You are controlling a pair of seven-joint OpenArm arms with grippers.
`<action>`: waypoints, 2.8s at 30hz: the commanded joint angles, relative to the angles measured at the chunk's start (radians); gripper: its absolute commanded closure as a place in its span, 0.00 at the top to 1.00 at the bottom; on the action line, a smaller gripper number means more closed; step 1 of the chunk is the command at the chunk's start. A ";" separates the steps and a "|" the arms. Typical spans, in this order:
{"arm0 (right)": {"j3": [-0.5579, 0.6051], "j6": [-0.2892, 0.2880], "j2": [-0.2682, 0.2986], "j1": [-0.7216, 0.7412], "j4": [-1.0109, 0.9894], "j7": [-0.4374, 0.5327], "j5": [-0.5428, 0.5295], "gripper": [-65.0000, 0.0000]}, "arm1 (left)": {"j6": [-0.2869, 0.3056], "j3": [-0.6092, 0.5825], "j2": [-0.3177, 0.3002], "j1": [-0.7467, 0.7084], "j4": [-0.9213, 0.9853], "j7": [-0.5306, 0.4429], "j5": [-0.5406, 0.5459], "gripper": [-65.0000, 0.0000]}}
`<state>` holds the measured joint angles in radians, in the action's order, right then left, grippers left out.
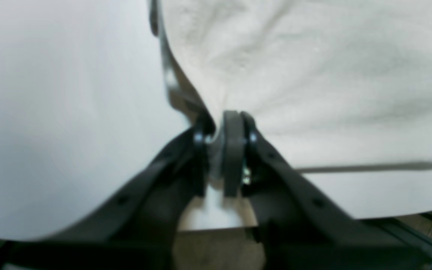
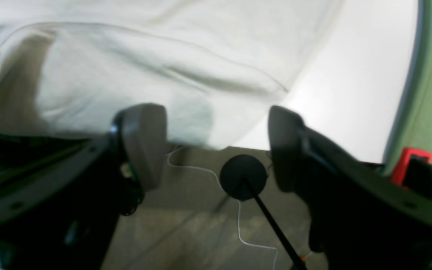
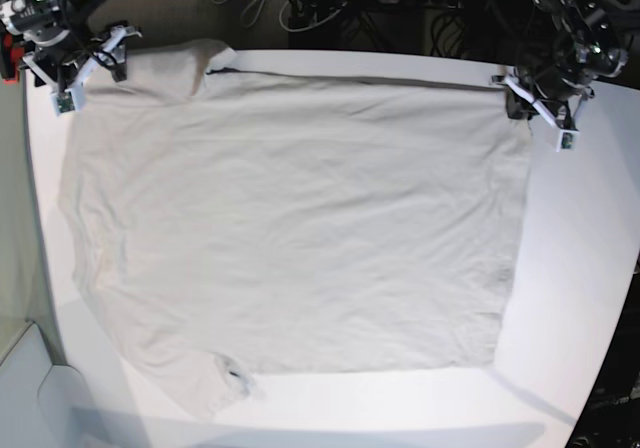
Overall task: Layout the t-shirt on the table in an organized manner, then fold the t-shirt properly
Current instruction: 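Hold the collar-side corners with both grippers and tug the shirt taut, then lift the collar edge with both grippers and fold it over the body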
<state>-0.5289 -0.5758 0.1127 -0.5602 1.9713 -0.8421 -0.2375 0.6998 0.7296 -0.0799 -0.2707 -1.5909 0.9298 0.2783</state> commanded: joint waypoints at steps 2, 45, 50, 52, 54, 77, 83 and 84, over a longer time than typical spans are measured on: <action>-0.009 -0.005 0.008 0.004 -0.017 0.020 -0.003 0.71 | -0.002 -0.002 -0.005 -0.003 -0.012 0.018 -0.007 0.10; -0.024 -0.011 -0.028 0.038 -0.212 0.027 -0.010 0.67 | -0.002 0.000 -0.005 -0.003 -0.019 0.025 -0.007 0.10; -0.024 -0.011 -0.028 0.038 -0.212 0.024 -0.010 0.43 | -0.002 0.000 -0.005 -0.003 -0.019 0.025 -0.007 0.10; -0.024 -0.011 -0.028 0.038 -0.212 0.020 -0.010 0.28 | -0.002 0.000 -0.005 -0.003 -0.019 0.025 -0.007 0.10; -0.024 -0.011 -0.028 0.038 -0.212 0.019 -0.010 0.13 | -0.002 0.000 -0.005 -0.003 -0.021 0.025 -0.007 0.10; -0.027 -0.011 -0.026 0.084 0.001 0.014 -0.007 0.00 | -0.002 0.003 0.004 0.000 -0.200 0.077 -0.006 0.10; -0.029 -0.011 0.009 0.145 0.004 -0.033 -0.007 0.00 | -0.002 0.003 0.004 0.035 -0.199 0.082 0.035 0.10; -0.029 -0.011 0.022 0.160 0.004 -0.047 -0.007 0.00 | -0.002 0.003 0.001 0.041 -0.199 0.082 0.048 0.10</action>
<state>-0.5529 -0.5797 0.1177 -0.4015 1.9560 -0.9123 -0.2398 0.7002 0.7292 -0.0666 -0.2329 -1.7752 1.0271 0.3168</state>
